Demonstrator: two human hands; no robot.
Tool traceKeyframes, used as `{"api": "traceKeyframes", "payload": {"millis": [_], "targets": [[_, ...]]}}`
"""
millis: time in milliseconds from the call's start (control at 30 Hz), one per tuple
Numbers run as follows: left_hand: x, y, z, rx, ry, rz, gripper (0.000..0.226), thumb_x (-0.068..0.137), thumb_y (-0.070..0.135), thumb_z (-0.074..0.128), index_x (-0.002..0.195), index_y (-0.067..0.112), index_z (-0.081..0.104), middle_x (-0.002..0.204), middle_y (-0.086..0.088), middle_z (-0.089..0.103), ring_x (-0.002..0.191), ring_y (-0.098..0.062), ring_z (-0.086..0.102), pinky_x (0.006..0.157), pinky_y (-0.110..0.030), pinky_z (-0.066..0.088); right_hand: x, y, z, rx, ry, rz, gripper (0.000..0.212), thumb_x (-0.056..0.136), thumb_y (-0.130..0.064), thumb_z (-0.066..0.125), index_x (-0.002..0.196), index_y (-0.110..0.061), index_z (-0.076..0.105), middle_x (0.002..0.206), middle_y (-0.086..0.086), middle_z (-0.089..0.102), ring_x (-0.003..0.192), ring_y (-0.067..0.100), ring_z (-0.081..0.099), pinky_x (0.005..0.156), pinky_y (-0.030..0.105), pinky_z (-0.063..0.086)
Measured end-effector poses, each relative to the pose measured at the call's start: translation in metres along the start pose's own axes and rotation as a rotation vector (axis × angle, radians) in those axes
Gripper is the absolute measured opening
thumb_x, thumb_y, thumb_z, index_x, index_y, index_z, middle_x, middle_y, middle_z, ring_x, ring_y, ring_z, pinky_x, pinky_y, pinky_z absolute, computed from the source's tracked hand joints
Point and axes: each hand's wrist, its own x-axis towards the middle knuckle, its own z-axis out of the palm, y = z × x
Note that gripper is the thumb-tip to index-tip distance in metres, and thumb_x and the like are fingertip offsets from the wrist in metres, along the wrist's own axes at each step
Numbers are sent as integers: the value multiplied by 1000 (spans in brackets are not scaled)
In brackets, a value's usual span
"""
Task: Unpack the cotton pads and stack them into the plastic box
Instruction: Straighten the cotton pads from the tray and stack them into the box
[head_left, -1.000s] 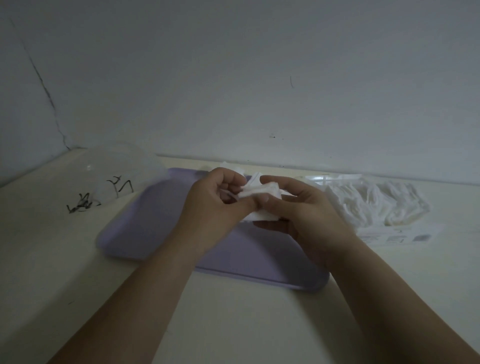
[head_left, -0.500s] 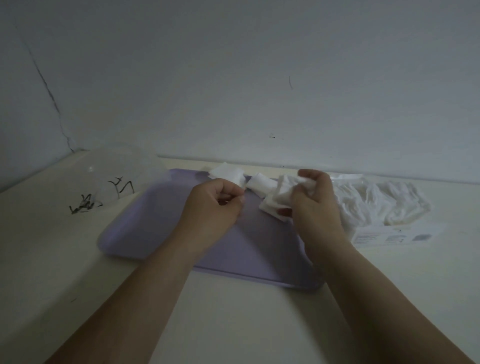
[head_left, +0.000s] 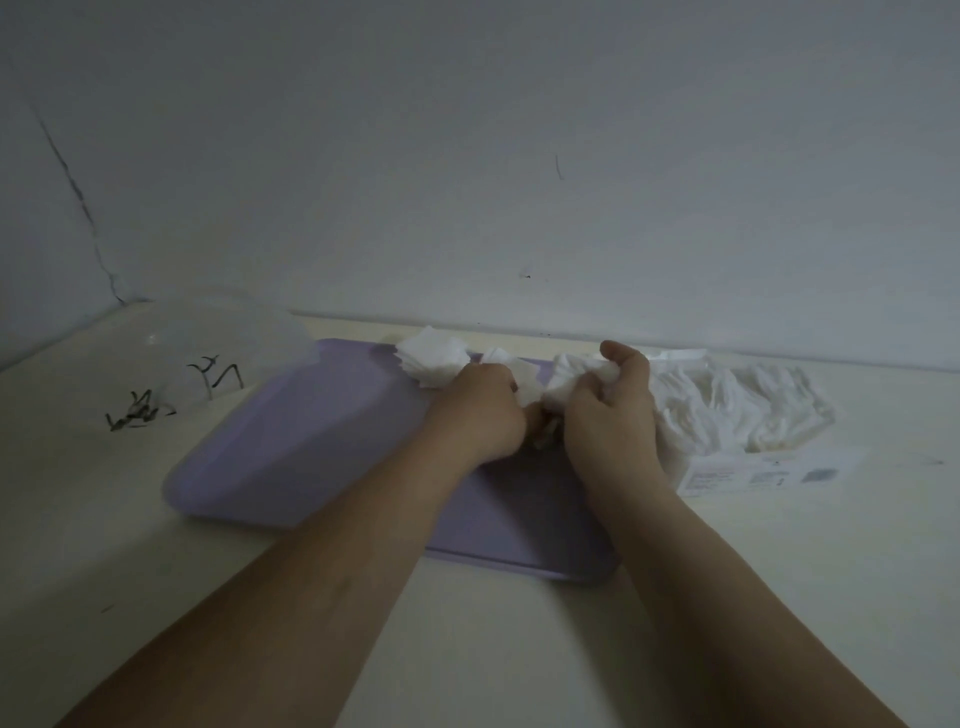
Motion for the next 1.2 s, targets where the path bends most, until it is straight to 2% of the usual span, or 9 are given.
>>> {"api": "traceKeyframes", "payload": {"millis": [33, 100, 200, 367, 533, 733, 867, 1000, 1200], "targets": [[-1, -2, -1, -38, -25, -10, 32, 86, 43, 72, 74, 19, 56, 87, -3, 65, 81, -23, 62, 68, -29, 41, -1, -2, 1, 10, -15, 9, 45, 106, -10, 41, 148, -23, 42, 112, 0, 61, 87, 12, 66, 64, 16, 53], [-3, -9, -6, -164, -44, -10, 29, 83, 30, 76, 69, 12, 57, 71, 2, 60, 67, -16, 54, 64, -30, 42, 0, -1, 3, 61, -34, 49, 45, 104, -8, 42, 147, -22, 42, 105, -3, 61, 89, 22, 72, 76, 38, 65], [-12, -25, -21, -283, -22, -29, 24, 79, 14, 81, 87, -2, 65, 73, -1, 64, 68, -14, 56, 67, -31, 45, -2, -2, 8, 178, -51, 124, 43, 103, -11, 43, 144, -24, 42, 111, -1, 61, 97, 31, 75, 82, 57, 65], [-30, -44, -44, -299, -104, -32, 30, 71, 19, 87, 96, 19, 71, 85, 5, 75, 78, -14, 69, 70, -29, 50, -2, 1, 9, 149, -15, 82, 41, 104, -12, 45, 143, -26, 44, 103, -4, 62, 92, 20, 69, 90, 50, 63], [-35, -48, -51, -421, -158, -51, 31, 62, 26, 78, 92, 18, 73, 79, 5, 71, 74, -12, 64, 65, -24, 48, -2, 2, 7, 119, -37, 87, 39, 101, -13, 49, 137, -27, 51, 104, -6, 64, 90, 19, 71, 89, 57, 63], [-46, -67, -52, -817, -215, 68, 53, 70, 15, 87, 113, -2, 61, 83, -8, 60, 65, -18, 41, 53, -29, 30, -2, 10, 10, 152, -207, 38, 25, 89, -10, 70, 108, -26, 74, 97, 3, 80, 92, 29, 78, 87, 58, 64], [-54, -55, -50, -783, -177, 104, 41, 77, 6, 88, 114, 7, 70, 80, 0, 67, 61, -8, 50, 51, -21, 37, -8, 5, 8, 244, -441, 31, 34, 85, 11, 75, 103, -17, 78, 97, 10, 83, 91, 22, 75, 86, 40, 62], [-55, -52, -51, -782, -160, 100, 34, 73, 12, 87, 106, 15, 78, 79, -5, 65, 63, -10, 48, 51, -21, 36, -8, 3, 5, 286, -490, 45, 31, 80, 3, 76, 98, -20, 85, 103, 10, 83, 97, 23, 75, 97, 45, 60], [-58, -55, -59, -706, -144, 117, 29, 86, 3, 81, 112, 14, 74, 85, -1, 72, 73, -10, 62, 63, -20, 48, -6, -1, 5, 305, -437, 148, 26, 103, -4, 59, 111, -15, 81, 110, 8, 82, 114, 32, 75, 99, 50, 61]]}}
